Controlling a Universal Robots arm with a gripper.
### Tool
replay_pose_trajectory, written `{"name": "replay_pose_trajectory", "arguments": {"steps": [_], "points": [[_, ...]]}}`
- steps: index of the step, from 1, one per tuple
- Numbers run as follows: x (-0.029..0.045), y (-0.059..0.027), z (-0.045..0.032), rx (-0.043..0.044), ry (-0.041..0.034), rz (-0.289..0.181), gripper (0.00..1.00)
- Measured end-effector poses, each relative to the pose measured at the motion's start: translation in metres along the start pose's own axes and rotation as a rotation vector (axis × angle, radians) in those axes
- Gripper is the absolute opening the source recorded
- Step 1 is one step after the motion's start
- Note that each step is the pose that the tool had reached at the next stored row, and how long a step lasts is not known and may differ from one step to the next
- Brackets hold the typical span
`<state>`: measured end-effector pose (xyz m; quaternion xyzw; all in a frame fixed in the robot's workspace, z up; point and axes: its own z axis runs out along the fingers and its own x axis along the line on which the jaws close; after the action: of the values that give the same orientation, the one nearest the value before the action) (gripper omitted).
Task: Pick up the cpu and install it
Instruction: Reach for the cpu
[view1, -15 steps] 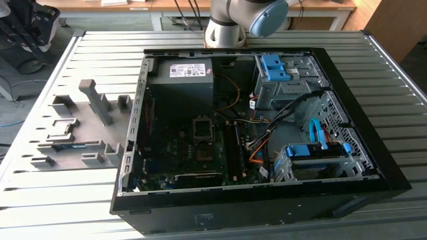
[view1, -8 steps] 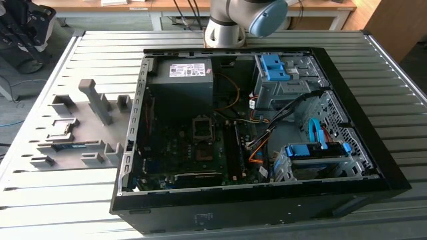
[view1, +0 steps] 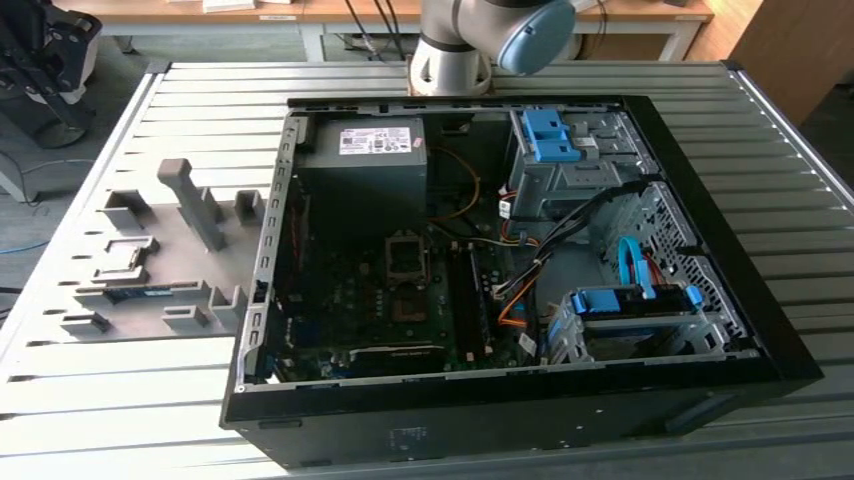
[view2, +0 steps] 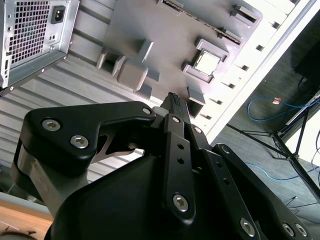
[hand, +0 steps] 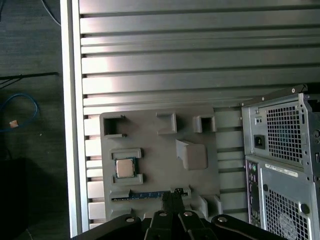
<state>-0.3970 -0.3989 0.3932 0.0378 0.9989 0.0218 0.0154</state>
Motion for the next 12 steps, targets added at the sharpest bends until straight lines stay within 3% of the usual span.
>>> {"name": "replay_pose_trajectory", "arguments": {"steps": [12], "points": [[0.0152,-0.0012,0.0002,0.0,0.0,0.0,0.1]]}}
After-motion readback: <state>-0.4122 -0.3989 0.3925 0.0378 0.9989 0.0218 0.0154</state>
